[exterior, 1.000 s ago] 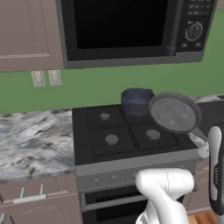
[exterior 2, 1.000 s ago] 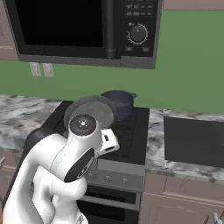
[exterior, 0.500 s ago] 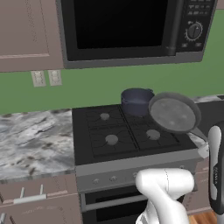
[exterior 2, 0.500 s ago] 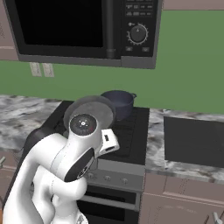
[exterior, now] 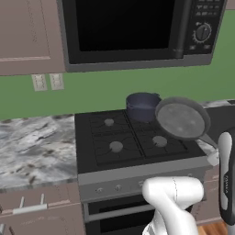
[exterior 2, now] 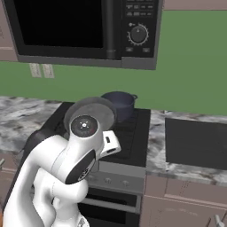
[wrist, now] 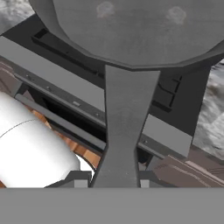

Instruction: Move the pot and pan from the stove into the sink.

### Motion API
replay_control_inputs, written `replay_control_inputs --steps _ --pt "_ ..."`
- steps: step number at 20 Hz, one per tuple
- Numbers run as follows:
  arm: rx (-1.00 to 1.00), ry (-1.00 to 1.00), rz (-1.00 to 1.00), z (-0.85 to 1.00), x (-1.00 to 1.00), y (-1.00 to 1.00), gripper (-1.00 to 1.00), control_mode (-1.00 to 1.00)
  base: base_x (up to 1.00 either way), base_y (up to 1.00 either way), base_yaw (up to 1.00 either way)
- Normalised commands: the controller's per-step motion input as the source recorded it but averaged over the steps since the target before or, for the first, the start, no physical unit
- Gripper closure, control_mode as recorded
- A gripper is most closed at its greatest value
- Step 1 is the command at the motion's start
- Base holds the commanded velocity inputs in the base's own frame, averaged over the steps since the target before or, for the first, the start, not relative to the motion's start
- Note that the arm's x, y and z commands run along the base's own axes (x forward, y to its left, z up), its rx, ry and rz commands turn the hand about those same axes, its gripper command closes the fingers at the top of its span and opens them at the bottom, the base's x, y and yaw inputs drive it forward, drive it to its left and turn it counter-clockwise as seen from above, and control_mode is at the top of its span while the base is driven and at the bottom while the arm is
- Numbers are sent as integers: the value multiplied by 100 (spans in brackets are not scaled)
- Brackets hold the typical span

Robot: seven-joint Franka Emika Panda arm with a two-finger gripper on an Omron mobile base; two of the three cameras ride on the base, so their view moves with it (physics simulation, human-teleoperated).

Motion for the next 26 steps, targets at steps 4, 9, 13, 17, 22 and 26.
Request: replay_control_inputs --steps 4,9,13,17,22,26 --pt "0 0 0 0 0 0 100 100 0 -46 0" --pt "0 0 0 0 0 0 100 100 0 -57 0" --pt "0 0 0 0 0 0 100 100 0 -63 0" --pt "0 0 0 0 0 0 100 100 0 -63 0" --pt "0 0 0 0 0 0 100 100 0 -64 0" --pt "0 0 0 0 0 0 100 100 0 -63 0"
